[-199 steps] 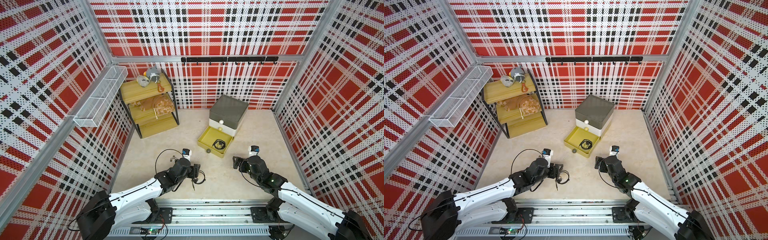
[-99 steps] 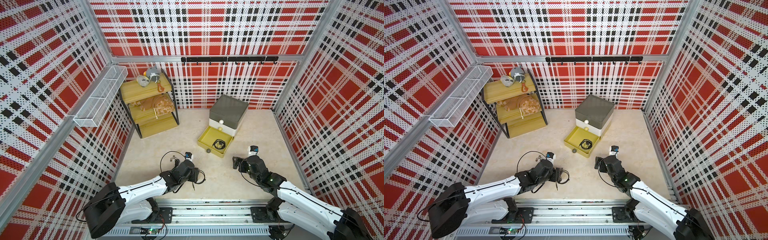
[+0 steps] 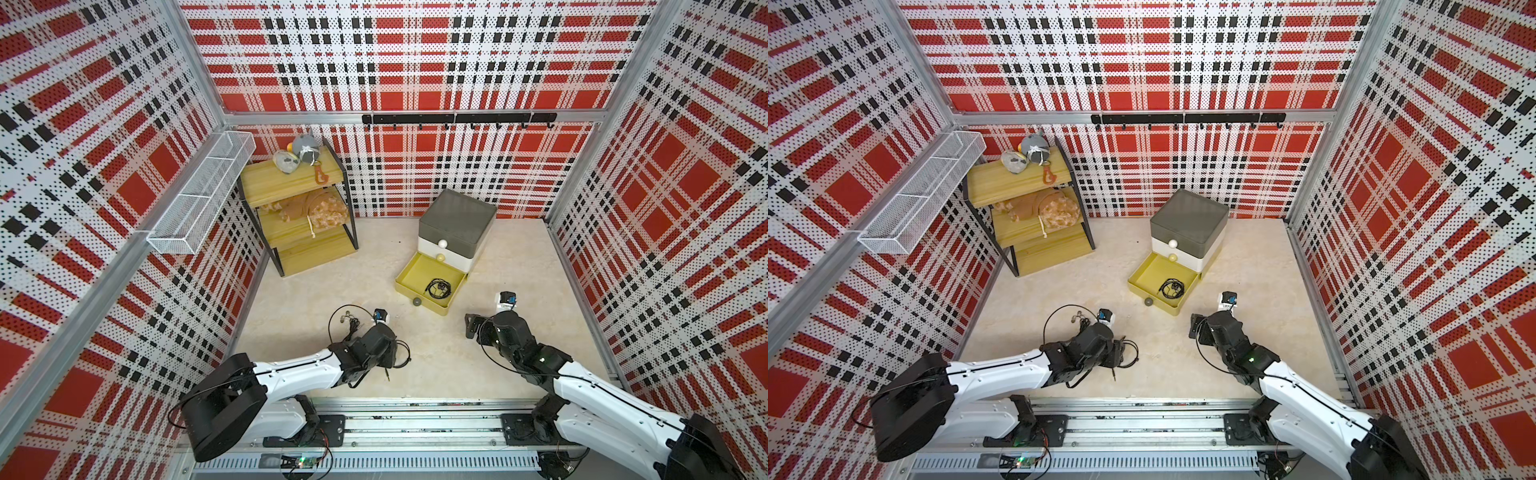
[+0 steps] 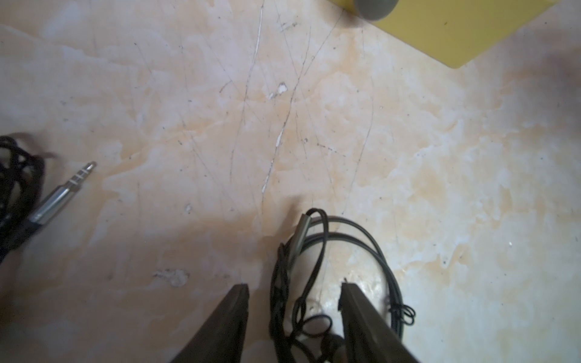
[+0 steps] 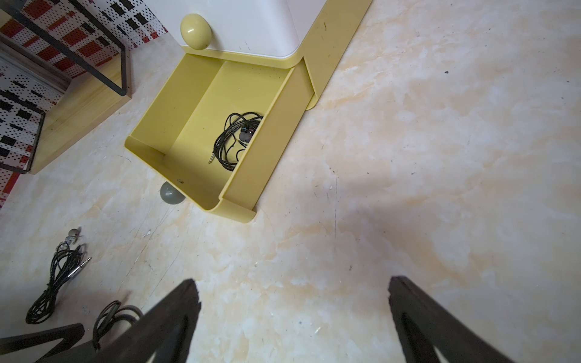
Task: Place the wired earphones into the drawer by color
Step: Pick up the wired earphones from the center of the board.
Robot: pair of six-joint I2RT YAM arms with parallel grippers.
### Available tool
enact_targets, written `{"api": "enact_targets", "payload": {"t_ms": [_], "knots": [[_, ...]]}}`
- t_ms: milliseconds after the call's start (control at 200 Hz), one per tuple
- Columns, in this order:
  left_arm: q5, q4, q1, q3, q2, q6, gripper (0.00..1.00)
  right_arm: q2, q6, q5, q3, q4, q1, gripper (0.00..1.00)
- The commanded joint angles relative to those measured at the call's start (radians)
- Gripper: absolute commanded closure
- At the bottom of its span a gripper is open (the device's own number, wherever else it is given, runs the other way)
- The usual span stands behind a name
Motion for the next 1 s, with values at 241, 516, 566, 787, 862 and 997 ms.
{"api": "enact_targets", "payload": {"t_ms": [241,516,566,787,862,997], "knots": [[-0.011,-0.015,-0.018,0.021,0.054,-0.012,0.54,-0.02,-0.001,0.019,0.001,0.011,-0.003,0.0],[-0.017,-0.015,-0.026,0.029,0.081,-0.011,0.67,-0.027,-0.008,0.017,0.002,-0.002,-0.002,0.0],[-0.018,-0.015,-0.025,0.028,0.084,-0.011,0.69,-0.031,-0.01,0.021,0.001,-0.005,-0.003,0.0],[-0.024,-0.016,-0.027,0.033,0.079,-0.008,0.86,-0.043,-0.013,0.028,0.0,-0.001,-0.002,0.0],[-0.026,-0.019,-0.026,0.037,0.077,-0.008,0.9,-0.042,-0.013,0.036,-0.002,-0.001,-0.003,0.0],[-0.027,-0.019,-0.027,0.042,0.073,-0.006,0.94,-0.036,-0.024,0.036,0.002,0.004,-0.003,0.0]]}}
